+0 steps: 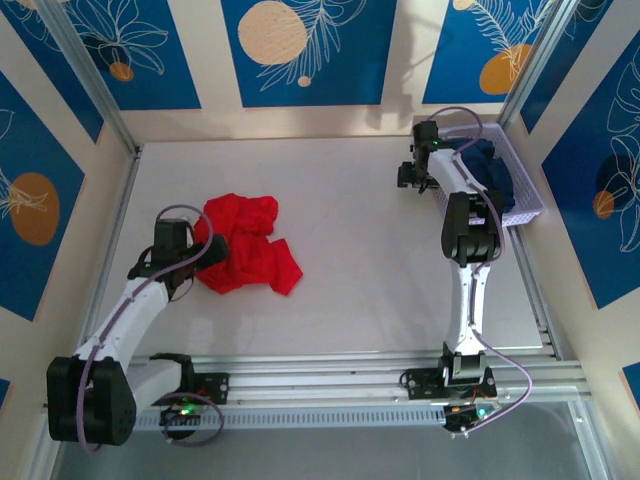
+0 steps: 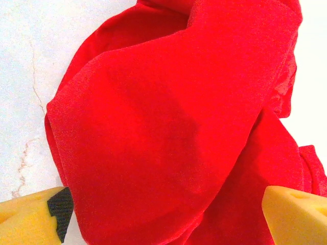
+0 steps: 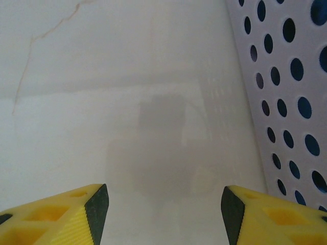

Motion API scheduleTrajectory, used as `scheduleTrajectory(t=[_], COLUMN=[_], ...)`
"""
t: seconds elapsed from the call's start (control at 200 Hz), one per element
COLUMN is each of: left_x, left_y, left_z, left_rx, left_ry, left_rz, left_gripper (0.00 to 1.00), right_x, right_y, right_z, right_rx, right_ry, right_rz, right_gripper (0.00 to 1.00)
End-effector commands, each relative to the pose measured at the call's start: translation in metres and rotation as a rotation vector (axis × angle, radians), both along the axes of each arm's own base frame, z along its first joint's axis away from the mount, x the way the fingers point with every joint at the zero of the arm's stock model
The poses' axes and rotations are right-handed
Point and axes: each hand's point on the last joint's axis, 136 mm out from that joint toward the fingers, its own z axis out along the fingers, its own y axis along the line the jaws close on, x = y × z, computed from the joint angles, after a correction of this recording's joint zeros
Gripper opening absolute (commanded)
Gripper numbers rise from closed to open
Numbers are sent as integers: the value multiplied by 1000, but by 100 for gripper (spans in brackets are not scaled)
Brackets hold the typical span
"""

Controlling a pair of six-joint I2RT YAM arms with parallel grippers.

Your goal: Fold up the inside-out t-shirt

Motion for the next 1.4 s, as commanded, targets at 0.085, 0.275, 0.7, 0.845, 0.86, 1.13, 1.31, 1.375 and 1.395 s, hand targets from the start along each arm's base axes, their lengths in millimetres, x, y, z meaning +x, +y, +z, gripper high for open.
scheduleTrajectory(t=[0.085, 0.275, 0.7, 0.845, 0.86, 1.13, 1.31, 1.375, 1.395], left_x=[-5, -4, 0, 5, 5, 15, 30, 39, 41], left_y=[-3, 0, 9, 7, 7, 1, -11, -17, -19], left_z=[-7, -9, -16, -21, -22, -45, -37, -8, 3], left_rx=[19, 30, 56, 48, 46, 37, -12, -46, -59], left_ry=[28, 35, 46, 49, 51, 92, 75, -2, -30], left_rz=[-25, -10, 40, 40, 37, 7, -33, -45, -43], left_gripper=[95, 95, 81, 72, 71, 49, 14, 0, 0], right_x=[19, 16, -166, -211, -213, -219, -205, -199, -197], right_y=[-21, 23, 285, 346, 351, 395, 380, 368, 363], right_z=[7, 39, 71, 46, 43, -7, 43, 86, 101], right_rx=[-24, 49, 453, 572, 575, 546, 576, 604, 615], right_ry=[-22, -91, -97, 0, 9, 130, 41, -37, -67], right_rz=[-87, 25, 635, 727, 735, 738, 732, 734, 734], right_gripper=[60, 62, 70, 71, 71, 47, 13, 9, 8])
